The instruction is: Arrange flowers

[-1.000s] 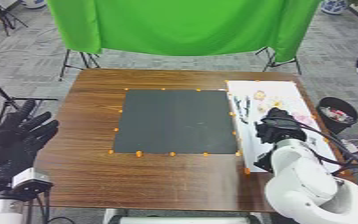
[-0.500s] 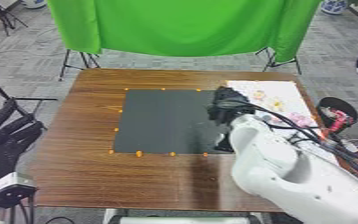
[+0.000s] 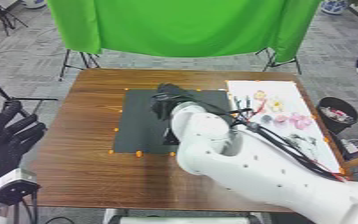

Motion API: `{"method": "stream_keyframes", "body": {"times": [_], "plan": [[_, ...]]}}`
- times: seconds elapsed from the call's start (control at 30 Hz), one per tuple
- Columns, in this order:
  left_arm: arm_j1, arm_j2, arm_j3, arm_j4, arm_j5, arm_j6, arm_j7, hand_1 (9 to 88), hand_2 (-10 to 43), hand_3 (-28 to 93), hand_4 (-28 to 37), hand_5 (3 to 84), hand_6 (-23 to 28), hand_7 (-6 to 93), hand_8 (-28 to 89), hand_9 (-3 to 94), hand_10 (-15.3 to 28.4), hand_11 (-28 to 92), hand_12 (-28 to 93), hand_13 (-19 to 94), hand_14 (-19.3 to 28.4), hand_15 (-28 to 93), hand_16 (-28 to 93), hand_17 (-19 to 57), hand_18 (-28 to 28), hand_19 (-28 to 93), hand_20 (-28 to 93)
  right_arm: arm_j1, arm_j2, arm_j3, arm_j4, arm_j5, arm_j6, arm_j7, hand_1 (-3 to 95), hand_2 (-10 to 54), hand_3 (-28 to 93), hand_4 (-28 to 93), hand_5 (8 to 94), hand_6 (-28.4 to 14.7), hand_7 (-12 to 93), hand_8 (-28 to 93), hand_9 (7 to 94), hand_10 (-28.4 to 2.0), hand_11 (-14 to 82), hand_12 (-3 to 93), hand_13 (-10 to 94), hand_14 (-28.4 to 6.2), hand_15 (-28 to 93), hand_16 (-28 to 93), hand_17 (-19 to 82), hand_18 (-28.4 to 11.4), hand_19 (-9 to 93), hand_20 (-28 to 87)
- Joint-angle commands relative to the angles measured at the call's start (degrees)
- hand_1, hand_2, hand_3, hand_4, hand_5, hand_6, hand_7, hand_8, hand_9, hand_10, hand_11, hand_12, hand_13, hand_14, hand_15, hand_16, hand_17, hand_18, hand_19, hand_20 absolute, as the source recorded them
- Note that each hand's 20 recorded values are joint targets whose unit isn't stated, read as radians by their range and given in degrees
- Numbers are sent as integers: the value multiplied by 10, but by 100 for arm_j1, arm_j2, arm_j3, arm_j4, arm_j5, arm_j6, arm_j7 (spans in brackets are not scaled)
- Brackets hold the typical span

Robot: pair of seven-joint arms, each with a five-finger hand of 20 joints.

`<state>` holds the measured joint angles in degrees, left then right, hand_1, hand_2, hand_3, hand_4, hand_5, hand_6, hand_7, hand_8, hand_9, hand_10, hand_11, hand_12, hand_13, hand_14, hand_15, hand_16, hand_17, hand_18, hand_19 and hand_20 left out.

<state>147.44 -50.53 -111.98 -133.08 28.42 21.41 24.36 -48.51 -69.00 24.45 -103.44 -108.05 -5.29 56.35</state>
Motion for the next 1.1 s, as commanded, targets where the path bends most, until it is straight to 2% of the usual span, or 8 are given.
{"method": "stream_keyframes", "body": {"times": [0.03, 0.17, 0.4, 0.47, 0.5, 0.53, 0.97, 1.1], "plan": [[-679, 51, 312, 121, 204, -232, -227, 273, 71, 614, -232, 330, 71, 80, -73, 304, 190, 250, 115, 198, 269, 527, -109, -82, 271, 505, 24, 60, -629, -321, 523, 266, 60, 147, 482, -38, 788, -62, 774, -46, 394, 250, 871, -132, 518, 227, 892, -51, 718, 179, 717, -90, 932, 479], [-824, 73, 393, 177, 203, -253, -208, 273, 71, 613, -232, 329, 71, 82, -73, 304, 190, 250, 116, 198, 269, 528, -110, -83, 272, 505, 24, 90, -635, -366, 679, 320, 156, 258, 483, -38, 788, -66, 773, -47, 395, 249, 871, -131, 518, 228, 891, -52, 717, 180, 716, -91, 932, 478], [-1029, 6, 435, 231, 295, -355, -328, 273, 70, 614, -231, 329, 70, 81, -74, 304, 190, 250, 116, 198, 269, 528, -110, -82, 271, 505, 23, 76, -729, -420, 975, 399, 188, 409, 485, -37, 786, -76, 773, -45, 394, 243, 868, -131, 518, 229, 888, -52, 716, 181, 713, -92, 932, 476], [-1069, 80, 488, 246, 270, -320, -271, 273, 70, 614, -231, 329, 70, 82, -74, 304, 190, 250, 116, 198, 269, 527, -110, -82, 272, 505, 23, 114, -747, -444, 1041, 475, 169, 442, 487, -37, 784, -82, 772, -45, 393, 240, 867, -130, 518, 229, 887, -52, 715, 181, 712, -92, 932, 473], [-1124, 40, 493, 258, 324, -363, -355, 273, 70, 614, -231, 329, 70, 82, -74, 303, 190, 249, 116, 198, 269, 527, -110, -82, 272, 505, 23, 90, -757, -429, 1063, 502, 185, 462, 490, -37, 782, -88, 773, -44, 391, 234, 867, -130, 515, 229, 886, -53, 713, 181, 711, -92, 932, 470], [-1155, 54, 504, 271, 317, -365, -346, 273, 70, 615, -230, 329, 70, 82, -74, 303, 190, 249, 116, 198, 269, 528, -110, -82, 272, 505, 23, 104, -766, -440, 1087, 523, 219, 469, 491, -38, 781, -91, 774, -43, 389, 230, 867, -130, 513, 228, 886, -53, 710, 180, 710, -92, 932, 465], [-1265, 12, 507, 302, 392, -445, -471, 276, 70, 618, -228, 329, 71, 82, -74, 303, 189, 251, 116, 199, 269, 529, -110, -82, 271, 504, 23, -251, -967, -247, 1016, 691, -51, 426, 505, -63, 760, -109, 789, -46, 356, 208, 875, -124, 495, 231, 892, -54, 685, 180, 704, -92, 932, 420], [-1343, 68, 555, 333, 378, -440, -443, 278, 71, 623, -223, 330, 71, 82, -74, 303, 189, 250, 115, 198, 269, 529, -110, -82, 270, 504, 23, -249, -992, -213, 1021, 754, -18, 390, 520, -67, 746, -151, 800, -49, 316, 208, 881, -122, 473, 233, 897, -56, 662, 181, 705, -86, 932, 386]]}}
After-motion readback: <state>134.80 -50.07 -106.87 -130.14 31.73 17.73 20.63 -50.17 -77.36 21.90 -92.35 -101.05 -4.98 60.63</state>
